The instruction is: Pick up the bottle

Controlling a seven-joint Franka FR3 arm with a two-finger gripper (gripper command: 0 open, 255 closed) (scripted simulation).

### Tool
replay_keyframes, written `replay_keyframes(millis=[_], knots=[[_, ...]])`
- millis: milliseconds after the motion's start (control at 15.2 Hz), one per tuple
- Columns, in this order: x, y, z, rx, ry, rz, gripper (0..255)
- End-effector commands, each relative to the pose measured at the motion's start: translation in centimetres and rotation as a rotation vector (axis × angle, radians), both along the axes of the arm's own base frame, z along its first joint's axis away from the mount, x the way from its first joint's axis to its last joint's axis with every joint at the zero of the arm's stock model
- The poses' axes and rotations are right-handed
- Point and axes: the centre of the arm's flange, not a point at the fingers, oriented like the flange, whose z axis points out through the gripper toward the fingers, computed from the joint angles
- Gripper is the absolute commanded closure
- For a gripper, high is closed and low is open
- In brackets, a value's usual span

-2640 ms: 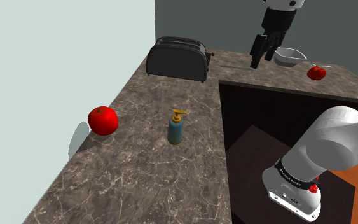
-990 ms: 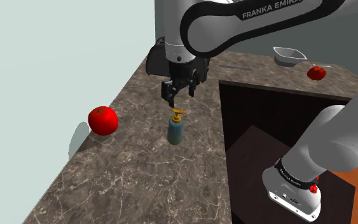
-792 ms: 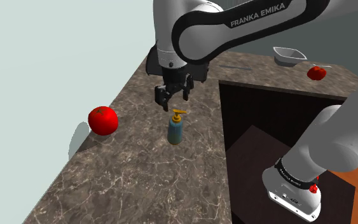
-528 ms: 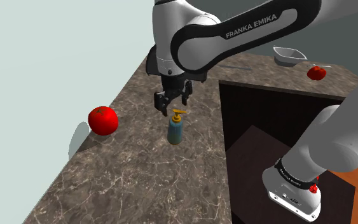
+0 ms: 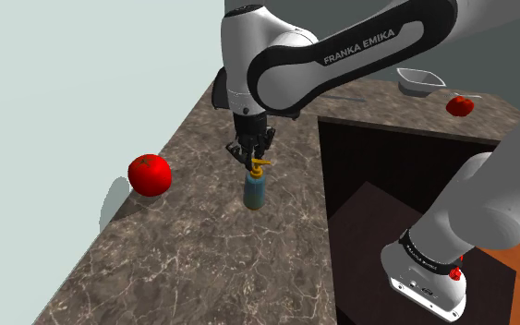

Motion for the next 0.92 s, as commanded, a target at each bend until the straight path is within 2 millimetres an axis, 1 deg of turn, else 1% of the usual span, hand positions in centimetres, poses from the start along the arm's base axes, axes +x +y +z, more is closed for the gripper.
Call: replay_keyframes(millis=[0,330,858], knots=[[0.0,0.0,-0.1,0.0,0.001,0.0,255],[0.0,0.0,-0.1,0.0,0.001,0.0,255],[0.0,0.0,4.2,0.0,0.001,0.0,255]])
